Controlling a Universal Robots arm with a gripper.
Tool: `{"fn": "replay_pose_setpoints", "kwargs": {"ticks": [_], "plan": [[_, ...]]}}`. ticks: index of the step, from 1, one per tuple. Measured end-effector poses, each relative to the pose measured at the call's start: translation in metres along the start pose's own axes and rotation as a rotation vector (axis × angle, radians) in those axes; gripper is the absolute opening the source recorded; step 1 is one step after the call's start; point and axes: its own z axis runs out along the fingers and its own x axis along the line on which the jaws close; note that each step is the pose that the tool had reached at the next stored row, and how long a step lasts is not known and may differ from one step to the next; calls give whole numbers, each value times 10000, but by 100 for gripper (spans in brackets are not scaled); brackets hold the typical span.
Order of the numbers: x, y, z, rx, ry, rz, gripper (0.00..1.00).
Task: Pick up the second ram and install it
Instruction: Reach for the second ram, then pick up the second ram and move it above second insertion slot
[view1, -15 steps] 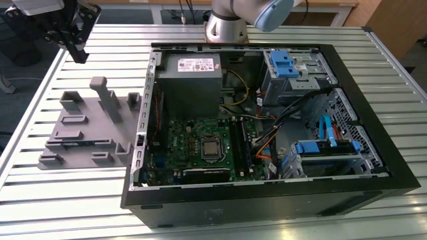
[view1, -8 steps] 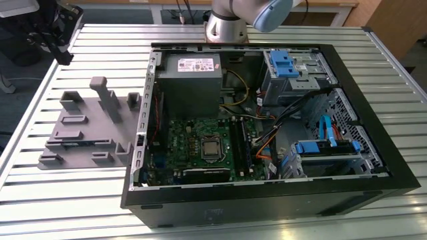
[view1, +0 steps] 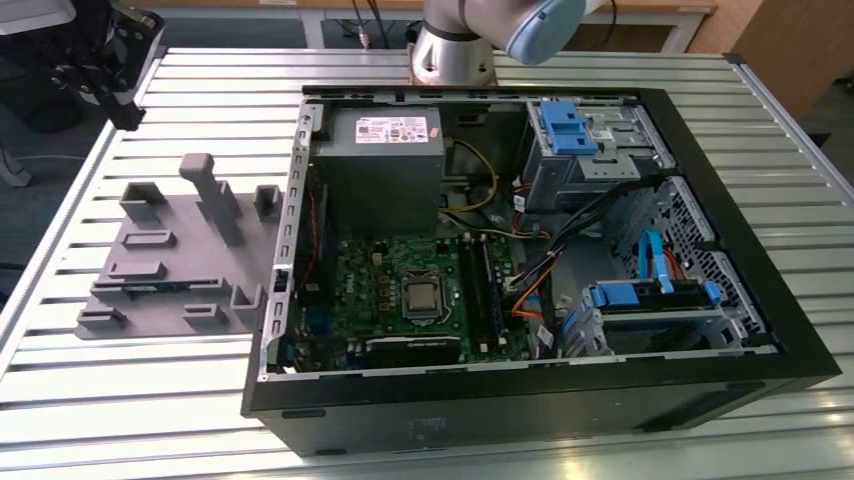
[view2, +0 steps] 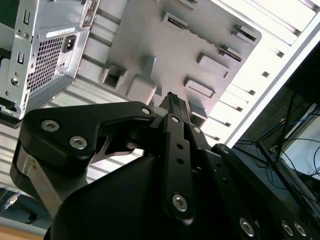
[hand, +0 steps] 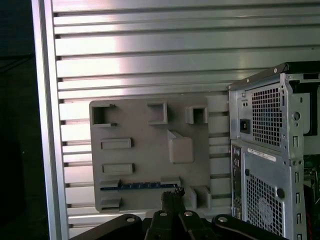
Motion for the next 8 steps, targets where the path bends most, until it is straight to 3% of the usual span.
{"fn": "replay_pose_setpoints", "kwargs": {"ticks": [8], "plan": [[3, 0, 0, -1, -1, -31, 11]]}}
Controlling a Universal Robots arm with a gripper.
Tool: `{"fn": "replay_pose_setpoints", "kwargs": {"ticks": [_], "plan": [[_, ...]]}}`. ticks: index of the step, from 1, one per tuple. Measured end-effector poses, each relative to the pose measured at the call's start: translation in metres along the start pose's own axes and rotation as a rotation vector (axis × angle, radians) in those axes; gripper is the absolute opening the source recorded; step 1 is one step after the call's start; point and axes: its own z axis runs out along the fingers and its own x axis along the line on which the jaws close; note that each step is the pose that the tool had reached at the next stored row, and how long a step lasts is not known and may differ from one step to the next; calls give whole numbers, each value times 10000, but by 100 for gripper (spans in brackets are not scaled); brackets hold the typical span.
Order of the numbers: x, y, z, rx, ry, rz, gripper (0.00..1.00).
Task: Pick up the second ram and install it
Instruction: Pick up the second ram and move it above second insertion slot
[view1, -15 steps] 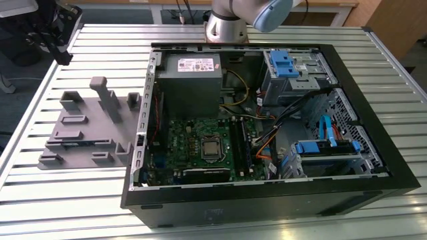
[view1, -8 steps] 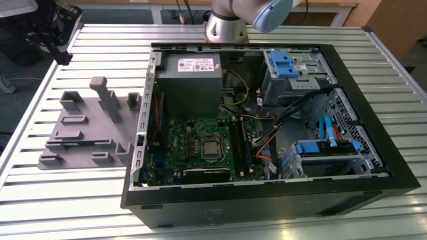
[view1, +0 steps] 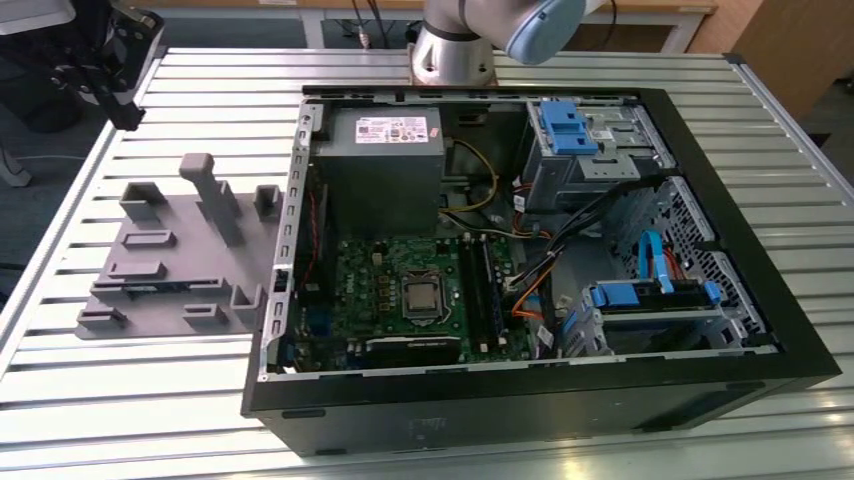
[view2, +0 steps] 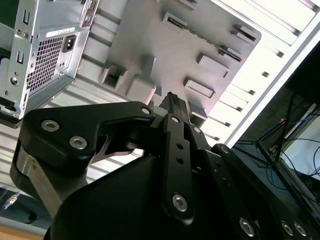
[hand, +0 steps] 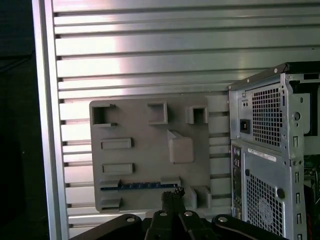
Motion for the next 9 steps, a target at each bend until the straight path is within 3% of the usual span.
{"fn": "replay_pose_setpoints", "kwargs": {"ticks": [9], "plan": [[1, 0, 0, -43, -36, -1445, 11]]}}
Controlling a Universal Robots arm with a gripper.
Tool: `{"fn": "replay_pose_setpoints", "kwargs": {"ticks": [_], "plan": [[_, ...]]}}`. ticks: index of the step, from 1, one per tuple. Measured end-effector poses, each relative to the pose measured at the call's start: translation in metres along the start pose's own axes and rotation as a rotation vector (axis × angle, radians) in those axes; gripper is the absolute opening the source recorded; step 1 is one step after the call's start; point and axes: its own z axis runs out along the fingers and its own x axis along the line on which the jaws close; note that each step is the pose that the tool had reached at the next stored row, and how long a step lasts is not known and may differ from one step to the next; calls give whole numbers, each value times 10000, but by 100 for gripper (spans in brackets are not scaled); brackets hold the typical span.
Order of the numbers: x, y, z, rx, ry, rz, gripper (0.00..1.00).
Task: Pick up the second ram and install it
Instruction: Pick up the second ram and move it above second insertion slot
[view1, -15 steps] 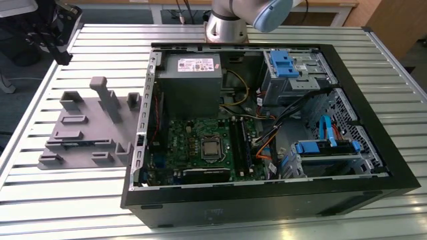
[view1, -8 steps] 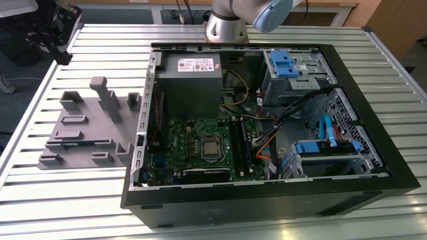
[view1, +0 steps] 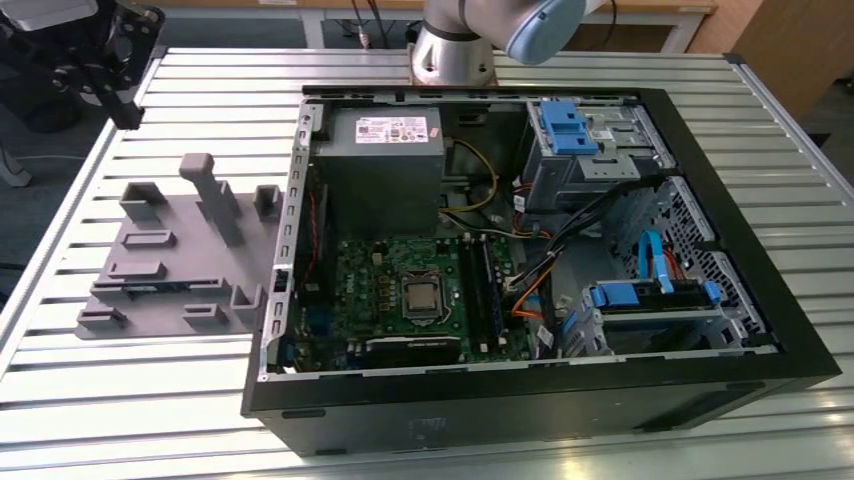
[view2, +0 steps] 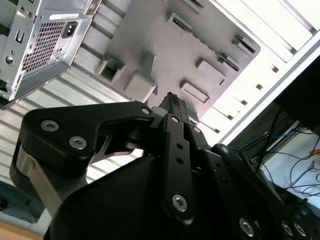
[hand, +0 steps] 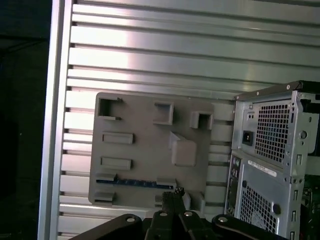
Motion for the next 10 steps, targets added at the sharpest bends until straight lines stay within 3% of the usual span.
{"fn": "replay_pose_setpoints", "kwargs": {"ticks": [10], "plan": [[0, 0, 4, -53, -45, -1808, 11]]}}
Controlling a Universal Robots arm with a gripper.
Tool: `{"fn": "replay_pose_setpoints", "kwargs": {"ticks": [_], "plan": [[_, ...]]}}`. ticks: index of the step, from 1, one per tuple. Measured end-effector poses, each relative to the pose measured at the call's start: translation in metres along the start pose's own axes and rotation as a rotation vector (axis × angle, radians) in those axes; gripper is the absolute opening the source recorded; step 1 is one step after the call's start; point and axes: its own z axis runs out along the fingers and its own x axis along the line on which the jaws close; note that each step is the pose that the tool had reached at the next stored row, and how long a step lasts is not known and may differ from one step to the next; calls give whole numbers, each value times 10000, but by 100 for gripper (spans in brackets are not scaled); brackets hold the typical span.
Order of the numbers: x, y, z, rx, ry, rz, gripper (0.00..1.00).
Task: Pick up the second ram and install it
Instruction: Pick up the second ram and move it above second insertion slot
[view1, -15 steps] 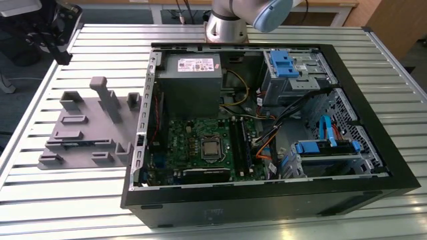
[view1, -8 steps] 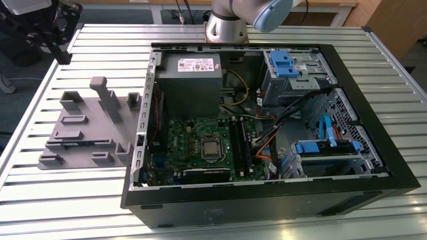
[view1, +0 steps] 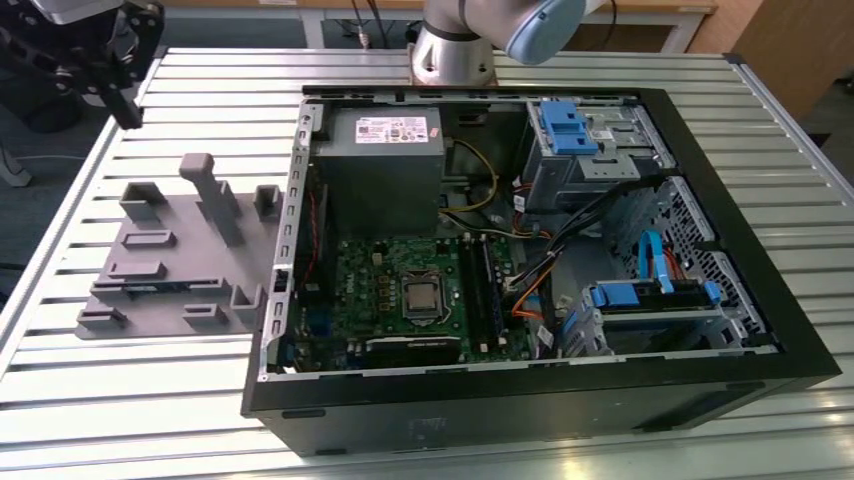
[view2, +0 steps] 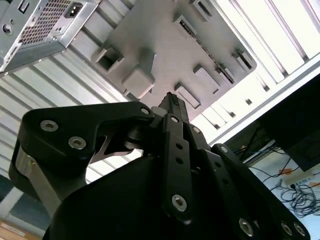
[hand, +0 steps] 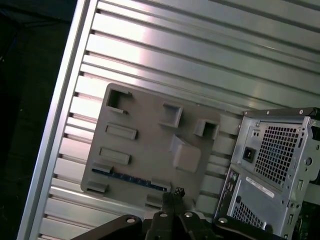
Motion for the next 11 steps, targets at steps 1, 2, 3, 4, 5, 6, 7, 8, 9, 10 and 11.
{"fn": "replay_pose_setpoints", "kwargs": {"ticks": [1, 2, 3, 4, 5, 6, 7, 8, 9, 10, 11], "plan": [[0, 0, 1, -6, -5, -182, 11], [0, 0, 2, -11, -10, -376, 11], [0, 0, 3, -17, -15, -557, 11], [0, 0, 4, -22, -18, -736, 11], [0, 0, 5, -27, -23, -915, 11], [0, 0, 6, -33, -27, -1096, 11], [0, 0, 7, -38, -32, -1274, 11], [0, 0, 9, -44, -36, -1456, 11], [0, 0, 10, -49, -41, -1634, 11], [0, 0, 11, -55, -45, -1831, 11], [1, 0, 12, -60, -49, -2010, 11]]}}
